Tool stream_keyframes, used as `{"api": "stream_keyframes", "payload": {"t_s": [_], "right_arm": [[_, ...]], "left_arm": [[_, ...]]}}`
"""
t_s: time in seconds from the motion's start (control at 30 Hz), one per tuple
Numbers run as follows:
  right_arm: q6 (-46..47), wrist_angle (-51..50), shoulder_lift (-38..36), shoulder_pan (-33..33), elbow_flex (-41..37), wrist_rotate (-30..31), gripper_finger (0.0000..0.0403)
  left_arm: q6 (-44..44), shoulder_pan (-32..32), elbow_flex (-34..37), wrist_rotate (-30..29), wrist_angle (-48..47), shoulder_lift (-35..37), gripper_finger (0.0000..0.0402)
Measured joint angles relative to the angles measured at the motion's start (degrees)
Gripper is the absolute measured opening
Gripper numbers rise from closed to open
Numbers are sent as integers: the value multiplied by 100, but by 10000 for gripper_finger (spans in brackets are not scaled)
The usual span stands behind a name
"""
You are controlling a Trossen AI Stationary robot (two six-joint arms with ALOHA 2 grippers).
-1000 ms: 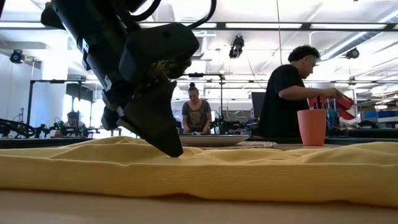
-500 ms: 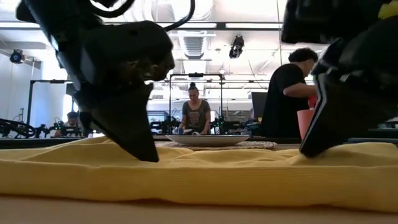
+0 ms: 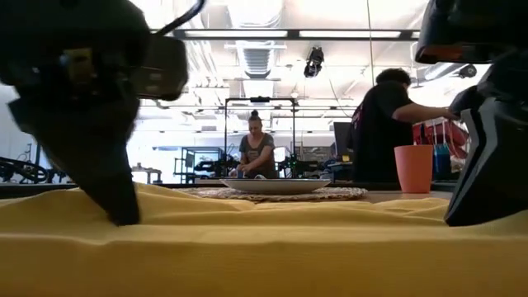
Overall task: Set table place
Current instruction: Fold the yellow napkin
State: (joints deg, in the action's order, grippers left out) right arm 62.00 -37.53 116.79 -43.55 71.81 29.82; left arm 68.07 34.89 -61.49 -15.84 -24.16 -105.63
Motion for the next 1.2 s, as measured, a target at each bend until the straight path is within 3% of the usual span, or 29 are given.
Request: {"api": "stream_keyframes", "payload": {"t_s": [0.53,0.7,0.83,1.07,1.2], "right_arm": [[-55,-204,8,-9,-20,-48,0],[-116,-221,-2,-7,-20,-57,0],[-118,-226,-20,-7,-20,-61,0],[-250,-263,-31,5,21,-44,0],[-346,-277,-26,20,76,-26,0]], "left_arm": [[2473,867,24,89,-3431,730,0],[2653,944,15,-643,-3308,949,0],[2249,853,8,-1192,-2910,988,0],[1955,634,203,-1167,-2698,838,0],[1949,526,800,-630,-2327,822,0]]}}
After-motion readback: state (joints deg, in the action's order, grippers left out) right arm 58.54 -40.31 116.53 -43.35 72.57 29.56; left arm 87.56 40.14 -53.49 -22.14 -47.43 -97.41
